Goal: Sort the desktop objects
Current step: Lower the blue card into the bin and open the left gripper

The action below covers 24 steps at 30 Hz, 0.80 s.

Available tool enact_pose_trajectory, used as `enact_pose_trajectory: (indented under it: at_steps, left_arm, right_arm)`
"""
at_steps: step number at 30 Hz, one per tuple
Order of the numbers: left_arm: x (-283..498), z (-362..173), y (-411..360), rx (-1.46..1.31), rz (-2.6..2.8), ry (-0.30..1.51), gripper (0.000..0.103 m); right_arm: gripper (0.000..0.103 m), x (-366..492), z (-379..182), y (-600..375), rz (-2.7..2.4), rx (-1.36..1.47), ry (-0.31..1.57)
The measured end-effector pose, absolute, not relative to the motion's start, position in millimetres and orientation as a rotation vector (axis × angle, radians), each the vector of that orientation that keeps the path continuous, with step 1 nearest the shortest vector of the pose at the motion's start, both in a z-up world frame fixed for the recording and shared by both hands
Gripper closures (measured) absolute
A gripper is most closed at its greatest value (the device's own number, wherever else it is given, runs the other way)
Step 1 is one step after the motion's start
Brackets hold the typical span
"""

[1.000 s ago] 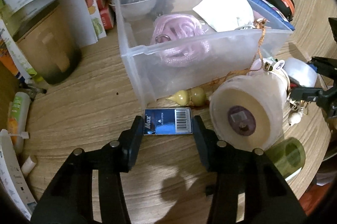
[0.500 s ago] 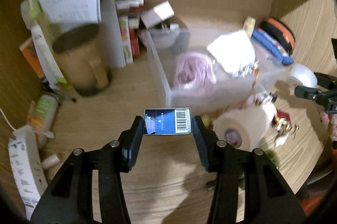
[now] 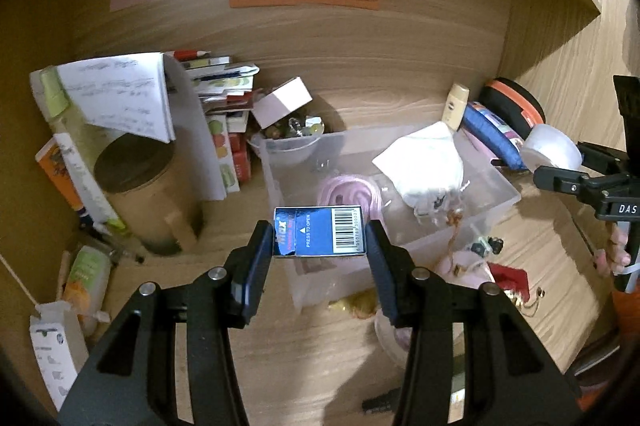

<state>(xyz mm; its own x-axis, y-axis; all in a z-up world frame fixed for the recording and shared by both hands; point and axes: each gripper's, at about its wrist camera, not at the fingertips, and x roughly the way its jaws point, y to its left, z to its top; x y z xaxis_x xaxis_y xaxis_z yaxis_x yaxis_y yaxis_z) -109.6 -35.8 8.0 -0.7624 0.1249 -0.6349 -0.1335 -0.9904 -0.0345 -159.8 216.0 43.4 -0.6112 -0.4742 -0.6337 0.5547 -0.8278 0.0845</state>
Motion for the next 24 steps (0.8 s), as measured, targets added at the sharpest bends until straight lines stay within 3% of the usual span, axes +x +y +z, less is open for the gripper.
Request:
enact_pose_trajectory:
  at_steps: [15, 24]
  left_arm:
    - [-162, -18, -23, -1.134, 2.741, 0.005, 0.056]
    - [-184, -37, -7, -1.177, 2.702, 0.089, 0.056]
  right_arm:
    - [0.036, -209, 8, 181, -2.308, 1.011, 0.173]
    - [0.036, -224, -6, 169, -2.282, 1.066, 0.213]
